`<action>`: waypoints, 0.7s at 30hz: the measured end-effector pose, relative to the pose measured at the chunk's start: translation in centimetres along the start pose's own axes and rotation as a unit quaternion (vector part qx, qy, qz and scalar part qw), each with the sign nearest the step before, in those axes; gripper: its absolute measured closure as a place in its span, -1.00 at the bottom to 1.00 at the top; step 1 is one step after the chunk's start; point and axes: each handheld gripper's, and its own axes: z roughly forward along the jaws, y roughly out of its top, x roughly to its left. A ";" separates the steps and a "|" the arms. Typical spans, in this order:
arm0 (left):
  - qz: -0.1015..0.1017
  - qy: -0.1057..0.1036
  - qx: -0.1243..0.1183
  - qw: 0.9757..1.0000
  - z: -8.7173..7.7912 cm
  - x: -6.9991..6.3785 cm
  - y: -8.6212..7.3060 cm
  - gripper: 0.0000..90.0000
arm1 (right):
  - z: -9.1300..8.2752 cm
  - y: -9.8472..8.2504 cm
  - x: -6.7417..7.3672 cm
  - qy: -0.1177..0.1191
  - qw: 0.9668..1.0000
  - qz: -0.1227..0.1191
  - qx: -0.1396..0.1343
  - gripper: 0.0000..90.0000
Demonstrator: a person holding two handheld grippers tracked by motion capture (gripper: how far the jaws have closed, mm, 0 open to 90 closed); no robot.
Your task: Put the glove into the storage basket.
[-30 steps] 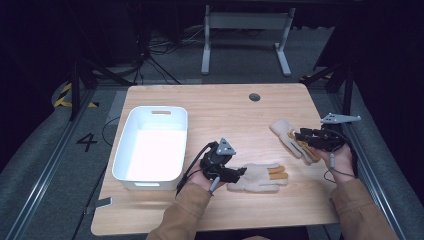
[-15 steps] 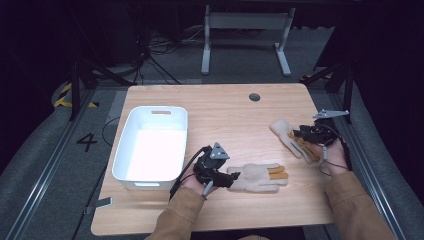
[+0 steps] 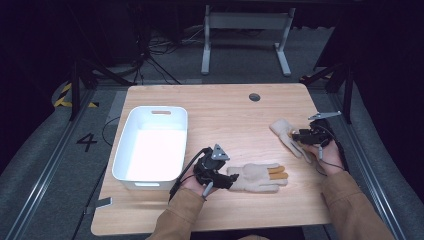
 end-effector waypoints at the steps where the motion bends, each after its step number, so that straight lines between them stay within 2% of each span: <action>1: -0.001 0.003 0.000 1.000 0.0 0.1 -0.1 -0.26 | 0.1 0.0 0.0 0.000 1.000 0.000 0.002 0.17; 7: -0.017 0.011 0.008 1.000 0.3 0.5 -0.3 -0.25 | 0.9 -0.3 0.3 -0.003 1.000 -0.011 0.029 0.16; 9: -0.016 0.009 0.009 1.000 0.4 0.5 -0.3 -0.26 | 1.1 -0.4 0.6 -0.012 0.999 -0.023 0.027 0.16; 12: -0.013 0.007 0.011 1.000 0.5 0.4 -0.3 -0.27 | 1.1 -0.2 0.7 -0.017 0.999 -0.022 0.035 0.27; 21: -0.009 0.006 0.007 1.000 0.4 0.4 -0.4 -0.23 | 0.9 -0.1 1.0 -0.020 0.998 -0.038 0.040 0.43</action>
